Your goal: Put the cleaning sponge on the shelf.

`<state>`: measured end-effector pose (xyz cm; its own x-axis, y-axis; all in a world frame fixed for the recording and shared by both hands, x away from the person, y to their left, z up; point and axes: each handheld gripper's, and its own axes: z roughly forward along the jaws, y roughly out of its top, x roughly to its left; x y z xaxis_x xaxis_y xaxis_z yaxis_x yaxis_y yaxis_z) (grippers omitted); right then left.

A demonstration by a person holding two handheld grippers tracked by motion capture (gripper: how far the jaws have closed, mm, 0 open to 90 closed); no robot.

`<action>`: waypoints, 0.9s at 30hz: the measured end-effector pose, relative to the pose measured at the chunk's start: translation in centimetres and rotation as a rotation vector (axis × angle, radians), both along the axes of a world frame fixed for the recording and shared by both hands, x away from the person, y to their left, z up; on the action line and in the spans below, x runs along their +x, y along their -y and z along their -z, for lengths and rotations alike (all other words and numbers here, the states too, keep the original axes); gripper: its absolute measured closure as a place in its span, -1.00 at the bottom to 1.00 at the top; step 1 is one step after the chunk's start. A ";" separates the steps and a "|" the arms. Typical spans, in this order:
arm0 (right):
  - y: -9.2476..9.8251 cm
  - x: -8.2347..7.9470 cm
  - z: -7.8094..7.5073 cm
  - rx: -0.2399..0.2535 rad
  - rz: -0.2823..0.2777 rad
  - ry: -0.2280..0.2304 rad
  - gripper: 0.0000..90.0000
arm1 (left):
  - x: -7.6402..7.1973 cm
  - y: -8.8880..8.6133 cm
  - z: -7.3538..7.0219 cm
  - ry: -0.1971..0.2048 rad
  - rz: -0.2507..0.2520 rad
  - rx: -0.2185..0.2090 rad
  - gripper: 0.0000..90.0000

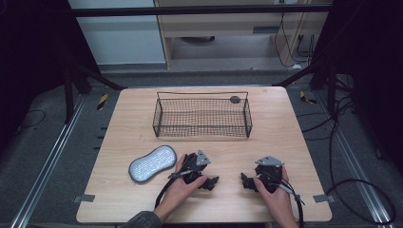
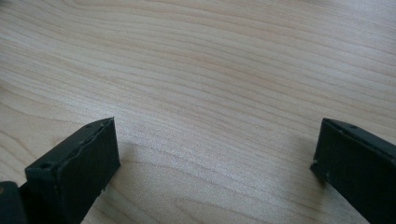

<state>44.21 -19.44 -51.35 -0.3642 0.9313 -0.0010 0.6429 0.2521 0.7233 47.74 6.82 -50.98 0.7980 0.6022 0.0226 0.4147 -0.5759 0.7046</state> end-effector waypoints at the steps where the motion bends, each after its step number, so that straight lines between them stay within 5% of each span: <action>1: 0.0 0.0 0.0 0.000 0.000 0.000 -0.99 | 0.0 0.0 0.0 0.000 0.002 -0.001 -1.00; 11: 0.0 -0.1 0.0 -0.007 -0.009 0.002 -0.98 | -0.2 -0.5 -1.3 0.034 0.032 0.032 -0.93; 27: 0.0 -0.1 0.0 -0.003 -0.015 0.001 -0.98 | 0.8 -5.7 -4.6 0.070 -0.019 0.075 -0.92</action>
